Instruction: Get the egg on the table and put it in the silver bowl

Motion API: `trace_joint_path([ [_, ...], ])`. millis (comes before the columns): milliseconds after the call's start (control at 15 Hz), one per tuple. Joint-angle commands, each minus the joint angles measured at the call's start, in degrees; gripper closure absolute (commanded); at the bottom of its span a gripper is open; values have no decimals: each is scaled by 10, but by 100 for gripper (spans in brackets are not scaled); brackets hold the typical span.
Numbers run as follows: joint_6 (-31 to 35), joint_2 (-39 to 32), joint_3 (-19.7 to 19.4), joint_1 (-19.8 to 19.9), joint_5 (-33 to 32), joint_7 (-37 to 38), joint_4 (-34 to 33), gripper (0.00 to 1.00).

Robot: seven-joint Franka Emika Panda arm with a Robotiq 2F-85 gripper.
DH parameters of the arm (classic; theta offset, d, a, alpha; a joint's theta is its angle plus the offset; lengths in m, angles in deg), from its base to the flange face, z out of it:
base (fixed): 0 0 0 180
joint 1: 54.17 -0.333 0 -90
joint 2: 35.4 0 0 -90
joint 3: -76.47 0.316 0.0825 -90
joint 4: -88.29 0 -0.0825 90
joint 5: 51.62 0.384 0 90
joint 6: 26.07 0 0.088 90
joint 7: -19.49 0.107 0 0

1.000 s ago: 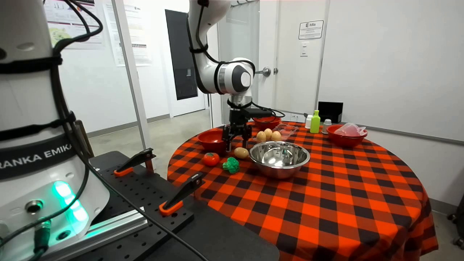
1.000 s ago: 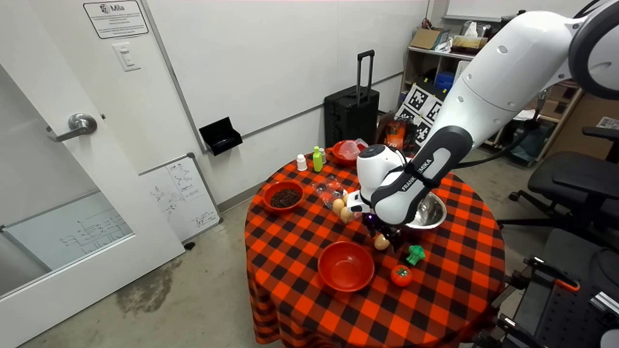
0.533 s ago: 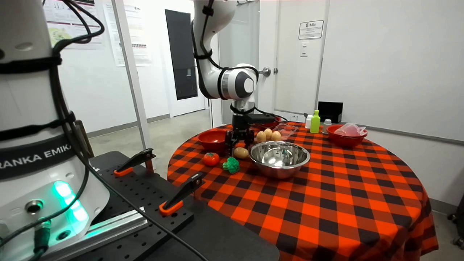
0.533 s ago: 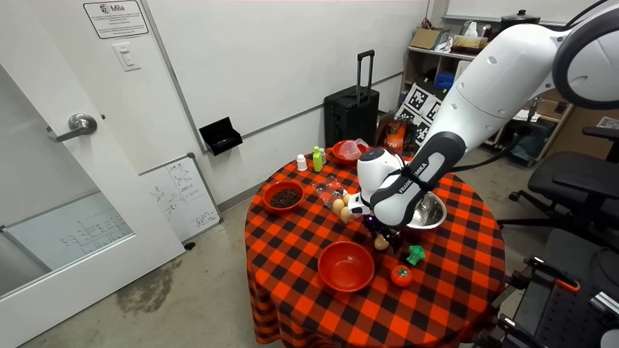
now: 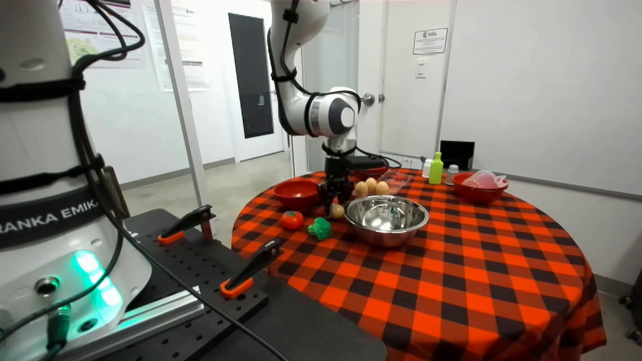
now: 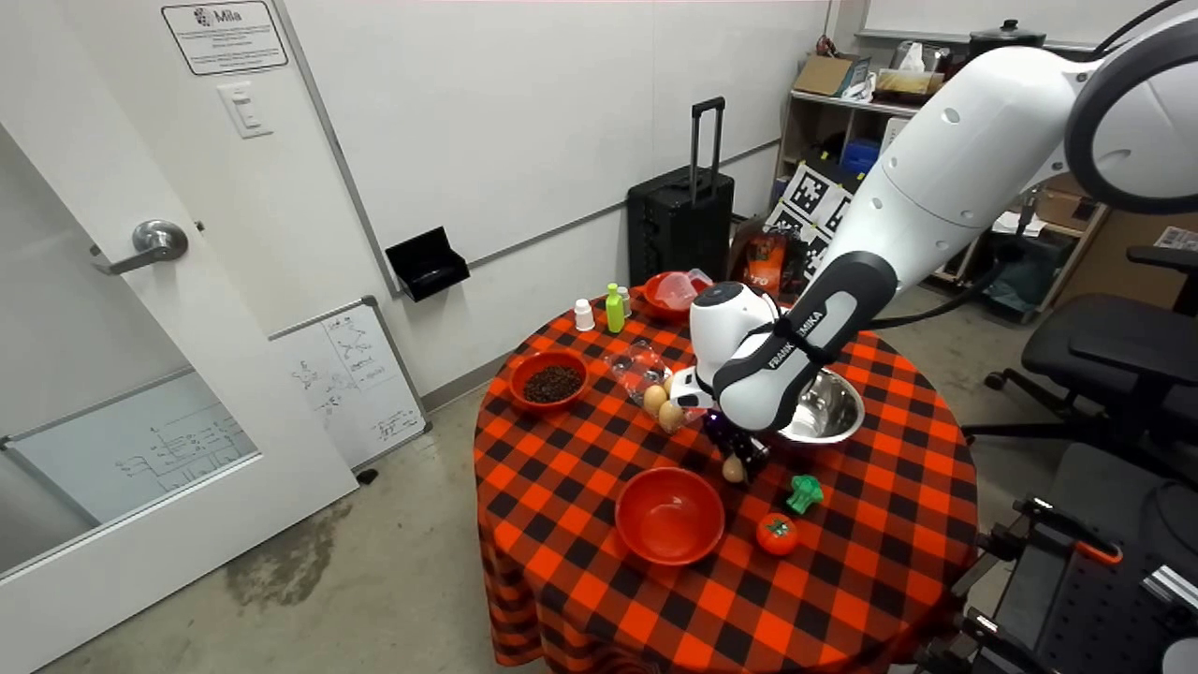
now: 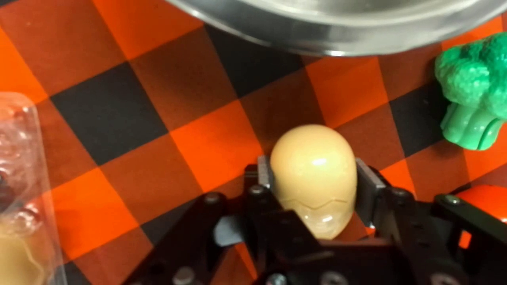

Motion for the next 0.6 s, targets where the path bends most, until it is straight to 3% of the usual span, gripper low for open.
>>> trace_joint_path([
  [0,-1,4,1,1,-16,17,1,77],
  [533,-8,104,25,10,1,21,81,77],
])
